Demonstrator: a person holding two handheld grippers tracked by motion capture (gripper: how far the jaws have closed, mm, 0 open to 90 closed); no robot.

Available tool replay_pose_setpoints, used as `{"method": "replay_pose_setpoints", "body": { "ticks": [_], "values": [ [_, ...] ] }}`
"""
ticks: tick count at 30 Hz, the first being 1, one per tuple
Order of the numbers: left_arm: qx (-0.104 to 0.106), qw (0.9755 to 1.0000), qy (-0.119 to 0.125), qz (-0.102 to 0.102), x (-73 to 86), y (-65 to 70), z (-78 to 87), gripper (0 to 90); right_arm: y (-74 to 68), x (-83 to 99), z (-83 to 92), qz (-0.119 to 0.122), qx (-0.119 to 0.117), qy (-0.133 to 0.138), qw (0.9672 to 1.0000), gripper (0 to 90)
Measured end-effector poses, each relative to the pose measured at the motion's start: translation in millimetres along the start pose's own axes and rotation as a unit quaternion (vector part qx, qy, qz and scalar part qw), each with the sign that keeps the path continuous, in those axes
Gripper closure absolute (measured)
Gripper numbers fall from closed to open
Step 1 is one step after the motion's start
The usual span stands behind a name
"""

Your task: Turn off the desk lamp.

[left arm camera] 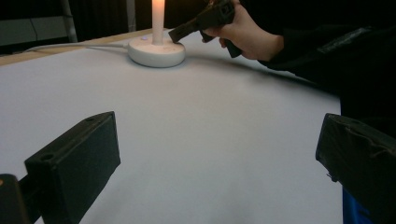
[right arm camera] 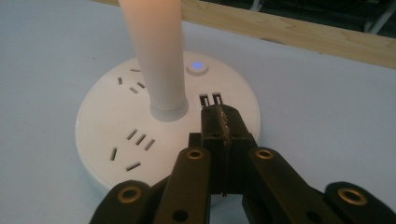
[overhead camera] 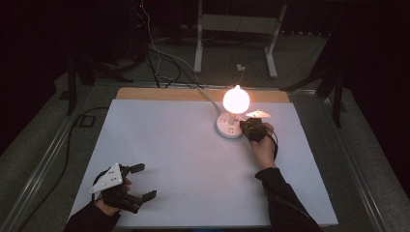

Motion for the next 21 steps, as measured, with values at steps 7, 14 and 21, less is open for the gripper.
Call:
{"method": "replay_pose_setpoints", "body": {
  "ticks": [7, 14, 21],
  "values": [
    [-0.001, 1.0, 0.002, 0.003, -0.4, -1.1, 0.2, 0.5, 1.9, -10.6, 10.8, -0.011, -0.006, 0.014, 0.9998, 90.0],
    [0.0, 1.0, 0.004, 0.004, -1.3, -0.5, 0.3, 0.5, 0.3, -30.7, 28.3, -0.006, -0.009, 0.038, 0.9992, 90.0],
    [0.0, 1.0, 0.002, 0.003, -0.5, -0.5, 0.1, 0.4, -1.8, -34.8, 31.0, -0.007, -0.012, 0.046, 0.9989, 90.0]
  ]
}}
Point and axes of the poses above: each handheld gripper's, and its own axes: z roughly backward along the jaws, x roughly out of its underside, y roughly to its right, the point moved 9 cm from there along -z, roughly forward along the jaws, and after that the axes turned 10 degrees about -x, right-handed, at the moved point
